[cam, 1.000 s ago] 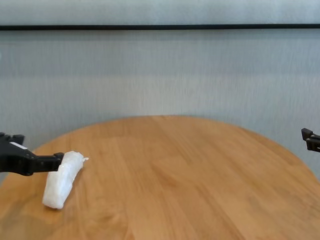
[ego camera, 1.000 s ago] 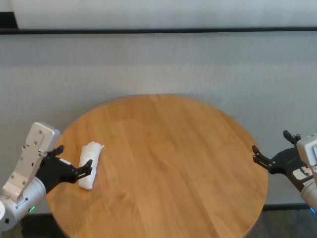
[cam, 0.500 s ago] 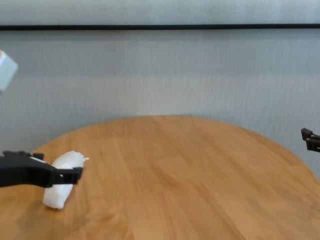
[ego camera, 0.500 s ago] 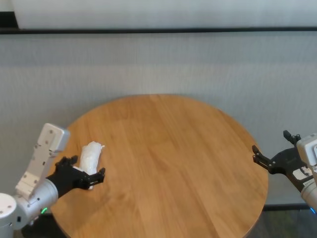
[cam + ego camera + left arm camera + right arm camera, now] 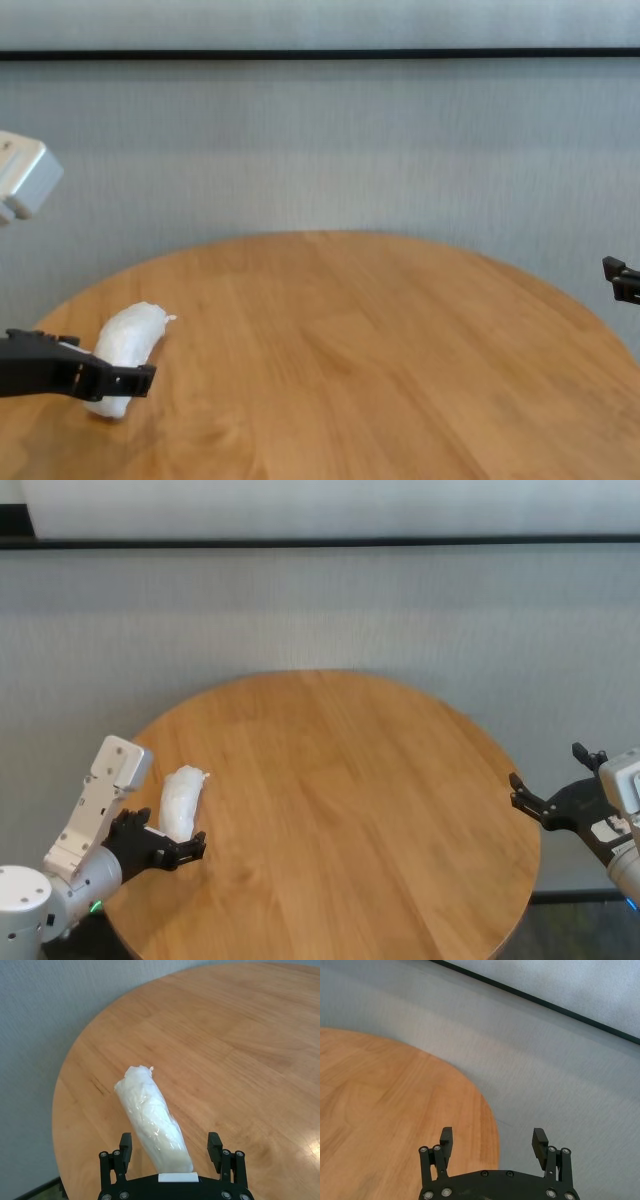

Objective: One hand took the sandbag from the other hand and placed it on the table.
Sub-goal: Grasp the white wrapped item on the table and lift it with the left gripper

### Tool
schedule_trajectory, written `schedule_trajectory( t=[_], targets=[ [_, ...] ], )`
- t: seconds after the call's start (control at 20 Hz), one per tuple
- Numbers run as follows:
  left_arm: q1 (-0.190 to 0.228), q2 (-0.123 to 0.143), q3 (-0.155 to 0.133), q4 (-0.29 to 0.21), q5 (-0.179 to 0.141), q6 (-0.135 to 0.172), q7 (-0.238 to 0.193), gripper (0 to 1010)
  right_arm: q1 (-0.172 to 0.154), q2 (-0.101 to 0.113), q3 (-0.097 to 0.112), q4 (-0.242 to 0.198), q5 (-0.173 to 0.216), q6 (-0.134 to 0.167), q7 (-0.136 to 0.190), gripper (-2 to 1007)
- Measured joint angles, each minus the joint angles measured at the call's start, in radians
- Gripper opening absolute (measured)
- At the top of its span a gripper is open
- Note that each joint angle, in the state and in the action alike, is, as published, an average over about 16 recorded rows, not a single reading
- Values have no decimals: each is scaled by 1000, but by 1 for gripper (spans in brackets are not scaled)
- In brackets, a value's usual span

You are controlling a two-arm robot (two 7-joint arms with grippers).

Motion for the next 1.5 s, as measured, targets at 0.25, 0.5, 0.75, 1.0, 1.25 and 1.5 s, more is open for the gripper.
schedule_trajectory(
  t=[0.25, 0.5, 0.75, 1.0, 1.25, 1.5],
  targets=[
    [-3, -11, -6, 14, 15, 14, 0, 1000, 0, 0, 0, 0, 0, 0, 0, 1000],
    [-6, -22, -14, 27, 24, 15, -7, 1000, 0, 0, 0, 0, 0, 0, 0, 1000],
    [-10, -31, -24, 44, 33, 13, -17, 999, 0, 0, 0, 0, 0, 0, 0, 1000],
    [-13, -41, -34, 62, 41, 8, -25, 999, 0, 0, 0, 0, 0, 0, 0, 1000],
    [-16, -52, -42, 82, 49, 0, -35, 999, 0, 0, 0, 0, 0, 0, 0, 1000],
    [-19, -64, -50, 101, 55, -12, -47, 999, 0, 0, 0, 0, 0, 0, 0, 1000]
  ],
)
